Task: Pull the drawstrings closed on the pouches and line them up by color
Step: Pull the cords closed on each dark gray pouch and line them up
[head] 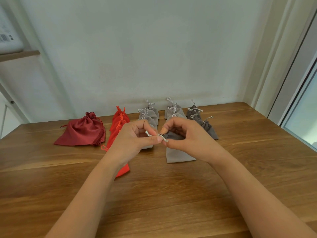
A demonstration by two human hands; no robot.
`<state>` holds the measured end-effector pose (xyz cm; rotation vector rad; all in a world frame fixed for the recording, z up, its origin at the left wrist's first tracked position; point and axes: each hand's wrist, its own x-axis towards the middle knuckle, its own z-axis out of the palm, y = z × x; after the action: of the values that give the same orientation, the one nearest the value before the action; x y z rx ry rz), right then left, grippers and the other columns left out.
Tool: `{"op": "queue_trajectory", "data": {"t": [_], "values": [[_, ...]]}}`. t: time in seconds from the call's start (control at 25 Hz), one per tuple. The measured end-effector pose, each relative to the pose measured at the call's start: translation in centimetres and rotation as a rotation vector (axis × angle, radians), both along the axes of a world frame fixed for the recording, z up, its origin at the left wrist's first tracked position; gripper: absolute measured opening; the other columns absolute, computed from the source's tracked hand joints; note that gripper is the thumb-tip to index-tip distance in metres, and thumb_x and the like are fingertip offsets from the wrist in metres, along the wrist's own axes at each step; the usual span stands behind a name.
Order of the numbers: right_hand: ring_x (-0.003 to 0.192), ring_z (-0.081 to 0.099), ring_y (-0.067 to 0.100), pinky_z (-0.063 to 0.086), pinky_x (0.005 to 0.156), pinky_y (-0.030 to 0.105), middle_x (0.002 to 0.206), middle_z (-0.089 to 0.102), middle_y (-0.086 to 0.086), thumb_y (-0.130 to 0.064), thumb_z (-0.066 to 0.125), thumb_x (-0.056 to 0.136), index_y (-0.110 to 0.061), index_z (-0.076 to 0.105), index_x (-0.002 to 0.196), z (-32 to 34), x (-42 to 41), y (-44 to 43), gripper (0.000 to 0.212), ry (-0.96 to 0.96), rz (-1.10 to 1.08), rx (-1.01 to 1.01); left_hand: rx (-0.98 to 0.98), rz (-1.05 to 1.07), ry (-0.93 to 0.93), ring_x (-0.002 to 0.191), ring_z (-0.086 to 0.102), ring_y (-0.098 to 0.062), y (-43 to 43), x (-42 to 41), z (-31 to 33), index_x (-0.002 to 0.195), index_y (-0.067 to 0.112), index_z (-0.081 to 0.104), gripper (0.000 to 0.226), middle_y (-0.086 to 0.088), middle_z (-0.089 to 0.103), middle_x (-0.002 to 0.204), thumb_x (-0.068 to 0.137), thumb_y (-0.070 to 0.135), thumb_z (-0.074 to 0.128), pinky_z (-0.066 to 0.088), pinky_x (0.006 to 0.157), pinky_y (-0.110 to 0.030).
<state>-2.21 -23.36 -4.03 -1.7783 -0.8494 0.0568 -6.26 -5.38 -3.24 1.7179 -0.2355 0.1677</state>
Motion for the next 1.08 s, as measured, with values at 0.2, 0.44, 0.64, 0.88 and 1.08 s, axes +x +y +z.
{"op": "queue_trajectory", "data": {"t": [0.2, 0.44, 0.64, 0.88, 1.08], "values": [[0.090, 0.065, 0.023, 0.053, 0.086, 0.037, 0.093, 0.067, 0.004, -0.004, 0.074, 0.078, -0.017, 0.064, 0.090, -0.1, -0.1, 0.1, 0.020, 0.006, -0.015, 0.051, 0.085, 0.133, -0.127, 0.069, 0.067, -0.012, 0.1, 0.4, -0.4, 0.070, 0.013, 0.058, 0.026, -0.002, 0.069, 0.073, 0.072, -0.008, 0.074, 0.054, 0.067, -0.021], [0.087, 0.065, 0.020, 0.051, 0.084, 0.035, 0.089, 0.071, 0.010, -0.023, 0.064, 0.085, -0.013, 0.070, 0.088, 0.3, 0.3, 0.0, 0.012, 0.126, -0.039, 0.199, 0.202, 0.220, -0.227, 0.070, 0.065, -0.009, -0.6, 0.1, -0.7, 0.086, 0.022, 0.069, 0.018, 0.005, 0.070, 0.076, 0.082, 0.005, 0.070, 0.052, 0.067, -0.019], [0.076, 0.068, 0.015, 0.054, 0.073, 0.023, 0.080, 0.070, 0.007, 0.002, 0.074, 0.075, -0.011, 0.063, 0.078, 0.0, 0.7, 0.0, 0.017, 0.218, -0.065, 0.248, 0.412, 0.193, -0.377, 0.073, 0.064, -0.004, -0.8, 0.0, -1.3, 0.086, 0.031, 0.065, 0.024, 0.011, 0.068, 0.077, 0.083, 0.007, 0.069, 0.049, 0.069, -0.015], [0.076, 0.072, 0.018, 0.055, 0.069, 0.021, 0.081, 0.073, 0.014, 0.010, 0.075, 0.070, -0.009, 0.055, 0.075, 0.6, 0.5, -0.5, 0.028, 0.256, -0.082, 0.183, 0.548, 0.247, -0.518, 0.079, 0.062, -0.004, -0.9, -0.1, -1.6, 0.090, 0.019, 0.072, 0.012, 0.012, 0.068, 0.080, 0.080, 0.011, 0.073, 0.047, 0.071, -0.011], [0.071, 0.065, 0.015, 0.055, 0.071, 0.025, 0.076, 0.069, 0.011, 0.012, 0.069, 0.074, -0.011, 0.047, 0.076, 0.7, 0.1, -0.3, 0.032, 0.112, -0.125, 0.112, 0.491, 0.253, -0.520, 0.079, 0.064, -0.003, -1.4, -0.2, -1.2, 0.091, 0.022, 0.074, 0.016, 0.015, 0.070, 0.084, 0.080, 0.010, 0.073, 0.048, 0.072, -0.011]]}}
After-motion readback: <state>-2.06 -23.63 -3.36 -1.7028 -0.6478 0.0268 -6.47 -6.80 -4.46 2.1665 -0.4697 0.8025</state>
